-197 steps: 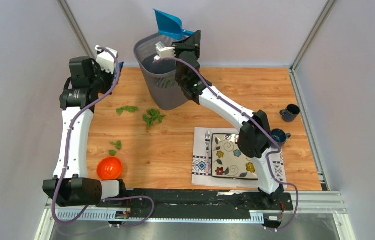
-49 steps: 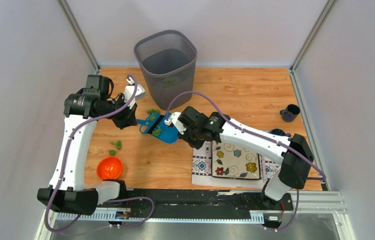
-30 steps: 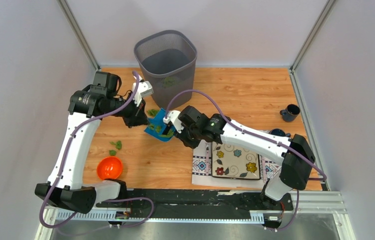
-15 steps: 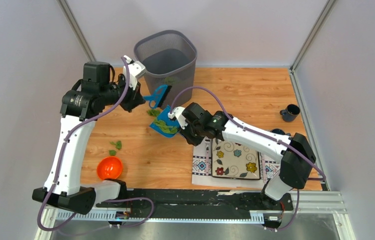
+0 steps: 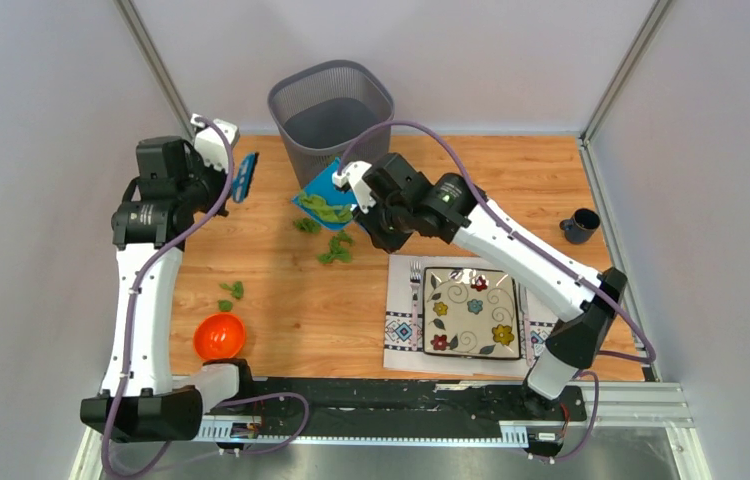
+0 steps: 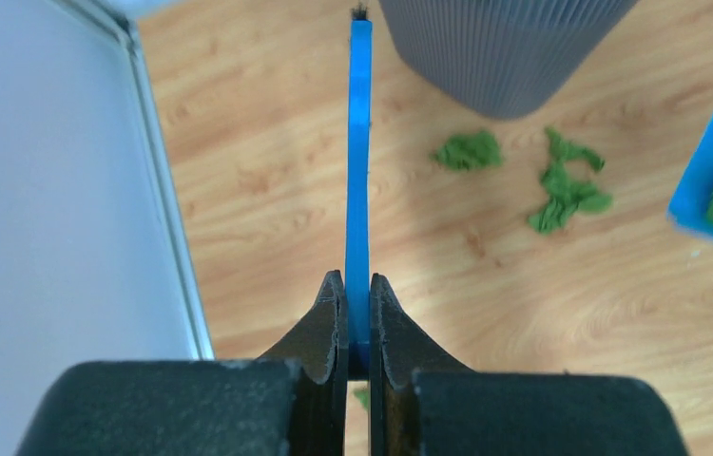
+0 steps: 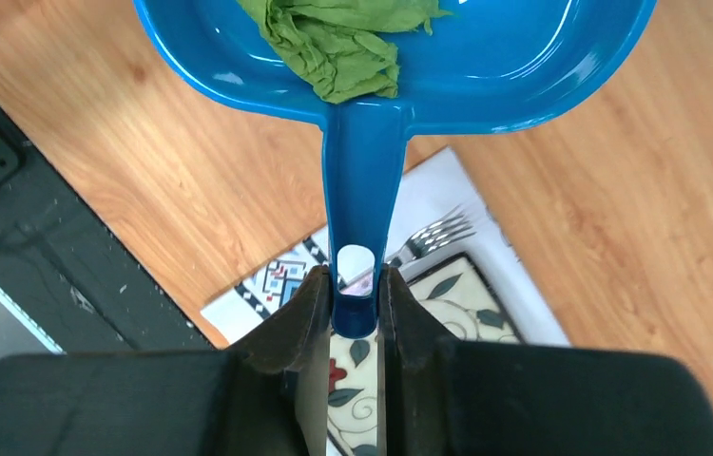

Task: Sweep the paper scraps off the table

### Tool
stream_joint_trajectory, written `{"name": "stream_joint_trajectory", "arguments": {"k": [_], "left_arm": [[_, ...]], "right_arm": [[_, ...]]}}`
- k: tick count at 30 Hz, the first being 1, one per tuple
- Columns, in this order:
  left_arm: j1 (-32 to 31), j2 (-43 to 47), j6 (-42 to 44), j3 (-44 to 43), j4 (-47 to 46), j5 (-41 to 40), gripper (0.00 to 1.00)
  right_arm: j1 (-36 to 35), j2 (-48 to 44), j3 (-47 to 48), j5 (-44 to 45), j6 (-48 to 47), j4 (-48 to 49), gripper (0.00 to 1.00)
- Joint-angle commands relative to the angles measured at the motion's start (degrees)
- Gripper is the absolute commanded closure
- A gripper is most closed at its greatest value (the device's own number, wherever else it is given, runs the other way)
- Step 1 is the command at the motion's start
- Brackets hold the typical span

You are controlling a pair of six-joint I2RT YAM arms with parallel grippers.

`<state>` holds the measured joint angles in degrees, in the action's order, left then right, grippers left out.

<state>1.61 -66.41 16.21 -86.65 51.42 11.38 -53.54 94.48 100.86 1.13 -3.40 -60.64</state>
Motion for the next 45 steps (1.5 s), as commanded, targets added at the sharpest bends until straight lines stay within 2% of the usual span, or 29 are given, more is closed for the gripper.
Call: {"name": "stream_joint_trajectory", "arguments": {"k": [1, 9, 15, 18, 25, 28, 31, 32, 34, 36, 38, 39, 42, 45], "left_arm": [[1.91, 2.51, -0.21, 10.68, -3.16, -1.18, 1.00], [2.26, 2.61, -0.91, 25.72, -6.58, 3.47, 1.00], [2.17, 1.20, -0.48, 32.15, -8.00, 6.11, 1.00], [2.26, 0.94, -0.21, 32.69, -8.09, 6.20, 1.00], [2.26, -0.47, -0.56, 31.98, -8.09, 7.61, 1.00], [2.17, -0.38, -0.21, 31.90, -7.74, 7.52, 1.00], [2.26, -0.04, 0.40, 31.46, -6.86, 7.26, 1.00], [2.17, -0.03, 0.58, 31.37, -6.60, 7.17, 1.00], [2.17, 0.23, 0.93, 31.19, -6.42, 6.91, 1.00], [2.17, 0.41, 0.93, 31.19, -6.24, 7.08, 1.00], [2.26, 0.41, 1.02, 31.02, -6.07, 7.25, 1.00], [2.17, 0.49, 1.02, 31.02, -5.98, 7.17, 1.00], [2.17, 0.58, 1.46, 30.58, -5.54, 7.17, 1.00], [2.17, 0.76, 1.99, 30.31, -5.01, 7.08, 1.00]], "right_arm": [[1.42, 5.71, 11.79, 3.00, -1.78, -10.26, 1.00], [2.03, 15.28, 33.05, 3.97, -5.21, -16.87, 1.00], [6.42, 20.04, 44.15, 3.27, -5.83, -17.32, 1.00], [8.80, 20.75, 45.83, 3.97, -6.00, -13.73, 1.00], [10.73, 25.39, 48.72, 20.28, -12.76, 4.79, 1.00], [10.74, 28.48, 49.17, 30.40, -21.97, 15.44, 1.00], [10.56, 30.67, 46.89, 39.81, -36.37, 29.32, 1.00], [10.39, 31.20, 46.28, 41.75, -46.33, 33.01, 1.00], [9.60, 31.65, 42.24, 47.37, -57.10, 47.49, 1.00], [9.07, 30.69, 37.25, 48.18, -71.84, 60.12, 1.00], [8.71, 29.89, 34.33, 47.40, -80.06, 66.94, 1.00], [8.54, 28.93, 30.40, 46.26, -89.06, 74.71, 1.00], [8.54, 27.61, 23.97, 43.01, -103.85, 86.78, 1.00], [8.45, 26.37, 19.82, 40.63, -108.04, 91.30, 0.99]]}}
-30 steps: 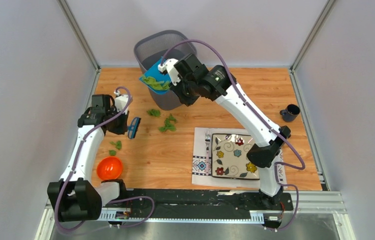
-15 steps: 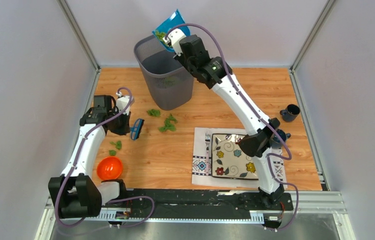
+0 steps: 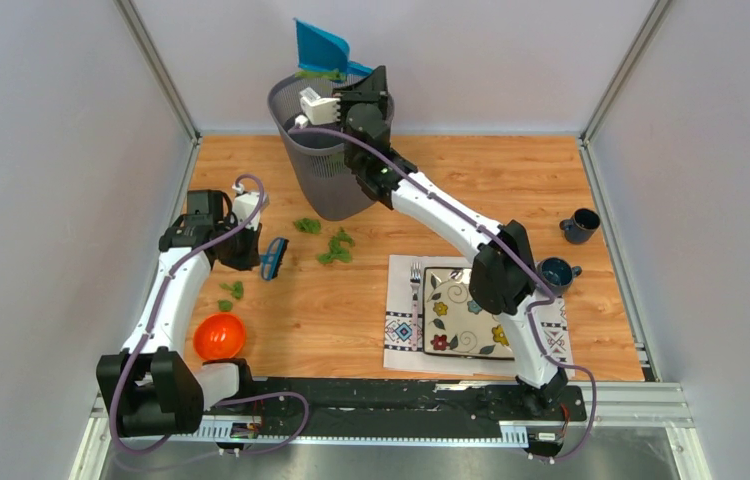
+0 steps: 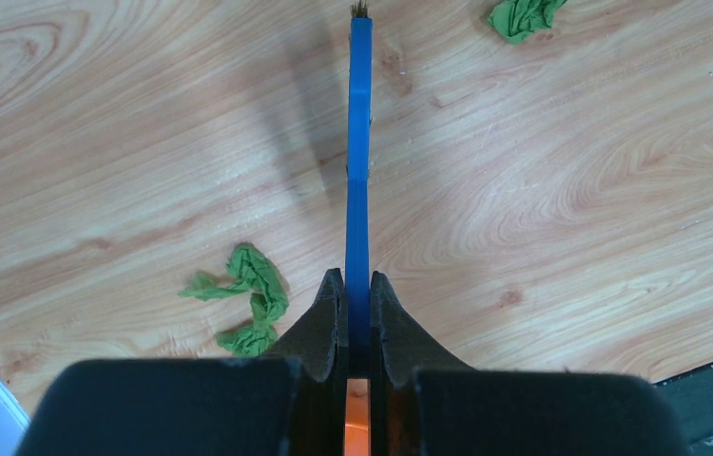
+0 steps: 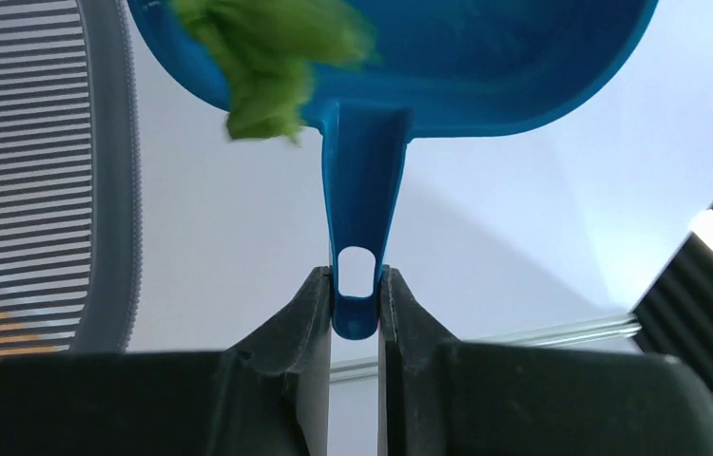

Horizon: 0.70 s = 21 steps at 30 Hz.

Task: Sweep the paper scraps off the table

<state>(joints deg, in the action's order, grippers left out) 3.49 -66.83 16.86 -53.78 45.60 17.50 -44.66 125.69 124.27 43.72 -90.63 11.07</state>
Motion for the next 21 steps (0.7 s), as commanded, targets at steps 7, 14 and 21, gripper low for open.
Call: {"name": "stream_joint_trajectory", "arguments": {"k": [7, 14, 21], "left_arm": [[0.38, 1.26, 2.03, -2.47, 0.89, 0.70, 1.00], [0.29, 1.17, 2.21, -2.56, 1.06, 0.87, 1.00], [0.29, 1.09, 2.56, -3.44, 1.33, 1.32, 1.00]], "right_arm": [[-0.34, -7.21, -7.37, -5.14, -26.00, 22.94, 0.97], [-0.07, -9.67, -12.55, -7.86, -29.94, 26.54, 0.97], [-2.61, -14.05, -3.96, 0.03, 3.60, 4.62, 1.00]]}}
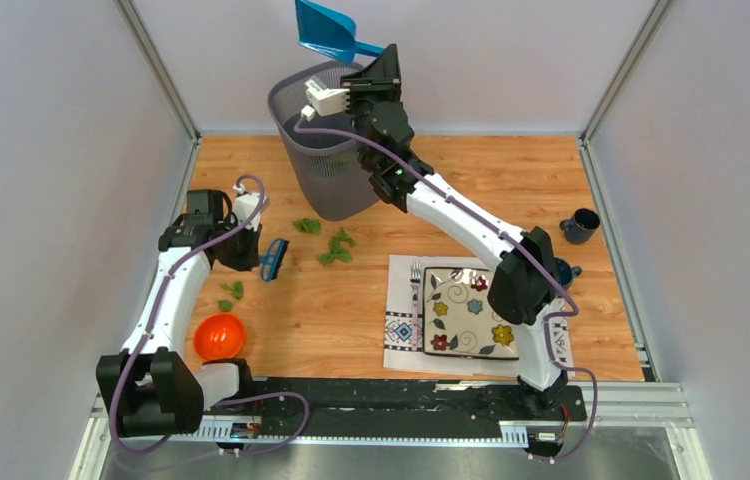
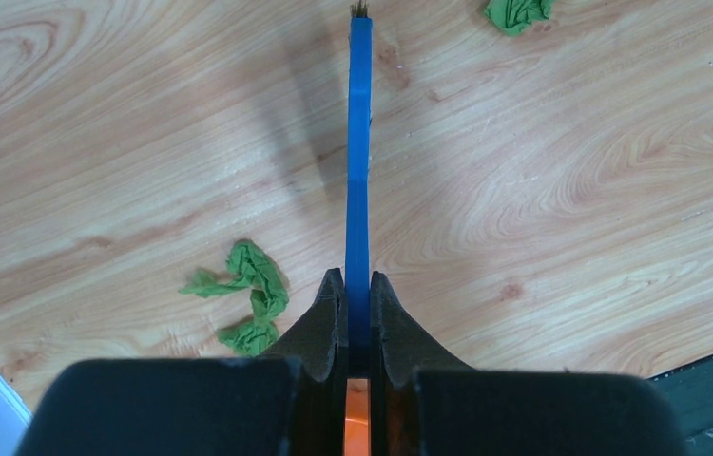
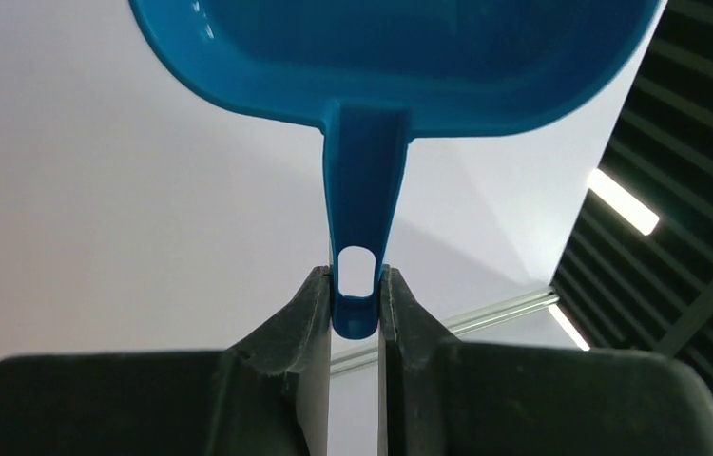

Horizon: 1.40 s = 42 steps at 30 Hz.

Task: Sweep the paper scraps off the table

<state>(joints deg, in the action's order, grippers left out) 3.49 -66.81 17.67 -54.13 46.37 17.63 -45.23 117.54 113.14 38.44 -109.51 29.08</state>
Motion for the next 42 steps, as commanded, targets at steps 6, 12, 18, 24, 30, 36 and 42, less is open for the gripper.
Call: {"name": "stream_joint_trajectory", "arguments": {"k": [6, 12, 18, 24, 30, 36, 42], "left_arm": [[0.73, -0.07, 1.32, -7.47, -2.24, -1.28, 1.00], [0.38, -3.58, 0.08, -10.12, -12.61, 6.43, 1.00], [-3.05, -12.91, 14.02, -16.62, -11.48, 8.02, 1.00], [-5.05, -12.82, 33.17, -15.40, -11.38, 7.88, 1.00], [-8.49, -15.37, 46.39, -13.90, -10.62, 2.68, 1.00], [-12.01, -17.30, 54.57, -9.07, -9.19, -2.77, 1.00], [-13.15, -16.78, 55.63, -8.01, -1.04, -1.37, 1.00]], "right_arm": [[-6.61, -24.44, 0.78, -6.40, 57.17, -48.38, 1.00], [-8.12, -39.04, -13.63, -27.93, 80.84, -65.98, 1.00], [-8.12, -45.28, -30.41, -35.19, 92.72, -69.07, 1.00], [-8.12, -50.55, -42.89, -33.68, 95.19, -67.05, 1.00], [-8.03, -50.57, -46.08, -35.44, 95.97, -67.13, 1.00], [-7.94, -47.22, -45.38, -35.88, 98.26, -70.83, 1.00], [-7.94, -46.17, -47.13, -37.56, 99.32, -70.39, 1.00]]}}
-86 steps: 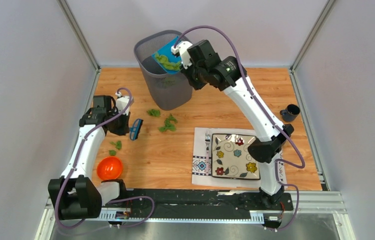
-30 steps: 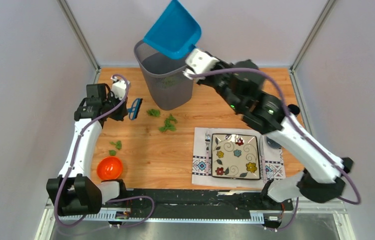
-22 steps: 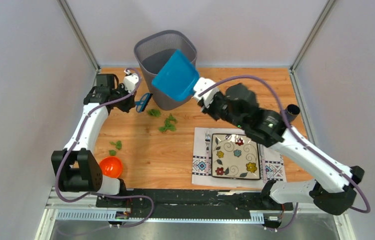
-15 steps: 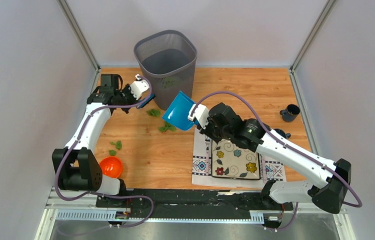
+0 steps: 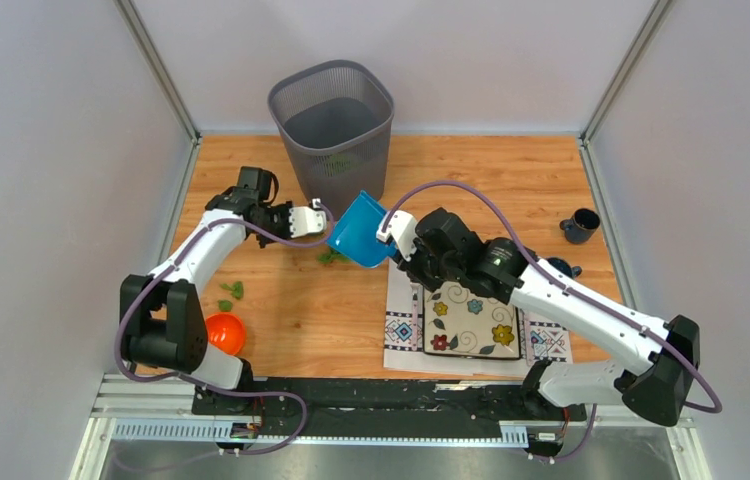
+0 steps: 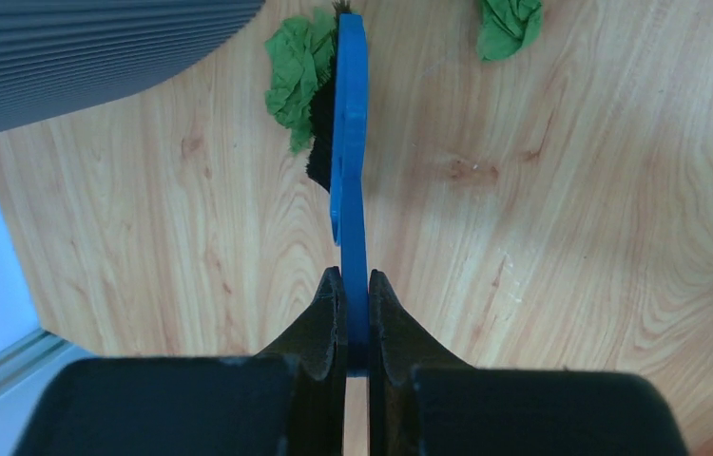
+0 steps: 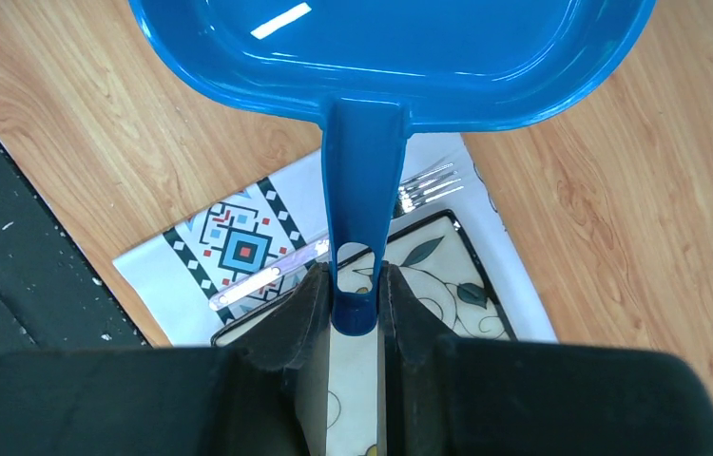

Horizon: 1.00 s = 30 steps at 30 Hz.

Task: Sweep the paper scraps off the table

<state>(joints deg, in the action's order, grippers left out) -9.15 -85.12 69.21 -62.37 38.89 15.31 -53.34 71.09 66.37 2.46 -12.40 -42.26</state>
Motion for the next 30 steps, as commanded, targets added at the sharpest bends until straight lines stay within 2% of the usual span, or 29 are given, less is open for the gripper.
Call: {"name": "stream_joint_trajectory", "arguments": {"k": [1, 5, 7, 10, 12, 19, 24, 26, 30], "left_arm": [[-0.87, 2.41, 4.35, 1.54, 7.41, 1.21, 1.00], [-1.57, 7.94, 5.23, 4.45, 14.35, 1.83, 1.00], [-1.58, 9.27, 4.97, 4.97, 21.20, 2.00, 1.00], [-1.58, 11.73, 2.87, 5.59, 28.15, 1.91, 1.00], [-1.58, 13.57, -2.22, 4.11, 30.35, 2.96, 1.00], [-1.58, 15.77, -26.72, -8.20, 29.93, 5.44, 1.00], [-1.58, 15.69, -31.59, -10.93, 30.72, 1.92, 1.00], [-1.14, 15.78, -33.69, -9.80, 28.19, -2.27, 1.00], [4.11, 13.06, -36.07, -6.98, 25.79, -4.50, 1.00]], "right_arm": [[0.17, 0.45, -0.54, -1.58, 2.30, 0.78, 1.00], [-0.01, 3.08, -0.54, -4.21, 3.00, -1.94, 1.00], [-0.36, 4.49, -0.98, -4.83, 3.61, -3.43, 1.00], [-1.41, 5.90, -2.38, -6.23, 4.14, -3.71, 1.00], [-2.73, 6.86, -3.00, -7.47, 4.06, -3.97, 1.00], [-5.37, 14.59, -2.12, -9.93, 3.44, -6.16, 1.00], [-6.95, 24.16, 2.53, -7.56, 3.35, -9.42, 1.00], [-7.21, 26.72, 3.85, -5.29, 3.52, -9.86, 1.00], [-8.00, 33.40, 11.30, -0.55, 4.05, -13.19, 1.00]]}}
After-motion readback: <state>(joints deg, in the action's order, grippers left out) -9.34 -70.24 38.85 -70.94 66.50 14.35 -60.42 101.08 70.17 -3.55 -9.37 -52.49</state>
